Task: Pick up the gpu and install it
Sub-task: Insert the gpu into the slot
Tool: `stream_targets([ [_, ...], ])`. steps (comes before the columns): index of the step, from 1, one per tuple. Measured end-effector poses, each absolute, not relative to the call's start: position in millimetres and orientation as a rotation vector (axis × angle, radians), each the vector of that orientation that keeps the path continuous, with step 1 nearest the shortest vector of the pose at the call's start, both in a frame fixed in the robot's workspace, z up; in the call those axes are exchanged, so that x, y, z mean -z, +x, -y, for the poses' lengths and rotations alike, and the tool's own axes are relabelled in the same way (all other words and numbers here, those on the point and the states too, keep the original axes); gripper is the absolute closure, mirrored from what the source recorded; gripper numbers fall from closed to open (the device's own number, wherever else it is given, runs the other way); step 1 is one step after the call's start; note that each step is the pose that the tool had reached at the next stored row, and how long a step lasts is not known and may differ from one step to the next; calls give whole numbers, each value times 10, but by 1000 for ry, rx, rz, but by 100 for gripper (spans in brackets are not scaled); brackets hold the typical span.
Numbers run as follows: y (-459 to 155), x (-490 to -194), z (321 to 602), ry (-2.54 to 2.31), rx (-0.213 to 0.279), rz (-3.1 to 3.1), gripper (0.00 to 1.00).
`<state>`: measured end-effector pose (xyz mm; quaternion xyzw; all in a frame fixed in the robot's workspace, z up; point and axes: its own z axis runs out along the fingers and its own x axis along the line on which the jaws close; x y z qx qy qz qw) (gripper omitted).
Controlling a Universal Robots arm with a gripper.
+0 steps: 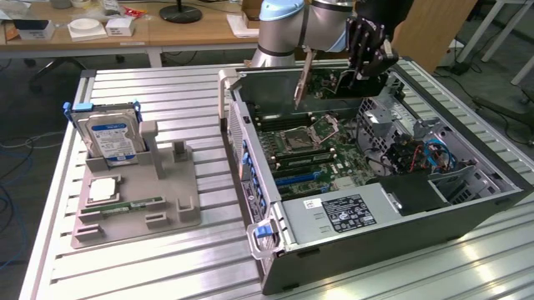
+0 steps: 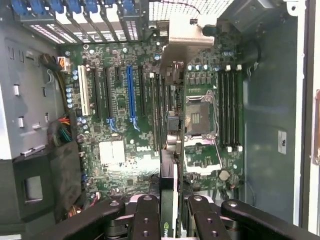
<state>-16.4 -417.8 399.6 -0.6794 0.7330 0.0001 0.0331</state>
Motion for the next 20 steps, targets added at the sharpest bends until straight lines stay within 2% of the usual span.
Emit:
stream_targets([
  [6, -258, -3807, 4185, -2165, -10, -2191, 74],
  [20, -462, -3752, 4254, -2160, -7, -2199, 74],
])
